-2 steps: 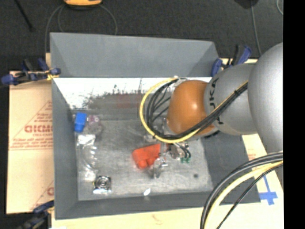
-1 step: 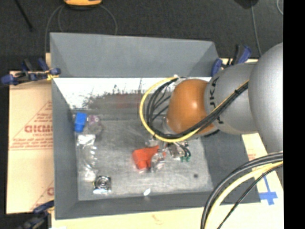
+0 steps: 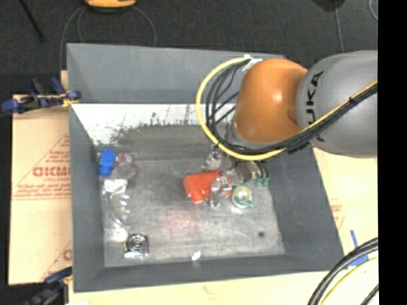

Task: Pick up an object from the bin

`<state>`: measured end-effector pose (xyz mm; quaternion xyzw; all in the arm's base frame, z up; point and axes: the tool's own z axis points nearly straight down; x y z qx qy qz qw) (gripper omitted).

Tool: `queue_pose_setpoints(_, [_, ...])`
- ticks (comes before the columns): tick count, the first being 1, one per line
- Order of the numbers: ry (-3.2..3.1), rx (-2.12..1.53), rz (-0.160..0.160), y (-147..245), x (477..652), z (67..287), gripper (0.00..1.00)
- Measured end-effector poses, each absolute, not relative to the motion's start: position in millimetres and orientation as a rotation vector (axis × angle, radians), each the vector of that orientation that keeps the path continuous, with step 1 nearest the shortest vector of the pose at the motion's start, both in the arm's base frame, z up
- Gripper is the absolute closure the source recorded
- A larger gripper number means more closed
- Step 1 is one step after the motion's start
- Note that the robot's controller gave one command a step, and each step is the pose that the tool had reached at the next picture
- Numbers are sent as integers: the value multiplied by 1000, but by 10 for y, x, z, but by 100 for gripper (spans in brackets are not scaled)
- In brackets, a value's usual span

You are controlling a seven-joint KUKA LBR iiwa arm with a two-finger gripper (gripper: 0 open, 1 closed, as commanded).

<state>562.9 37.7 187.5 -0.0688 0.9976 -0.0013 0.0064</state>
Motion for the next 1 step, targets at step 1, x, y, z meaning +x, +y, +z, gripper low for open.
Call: queue_pose_setpoints(1, [2987, -948, -5, 183, 5537, 3059, 100])
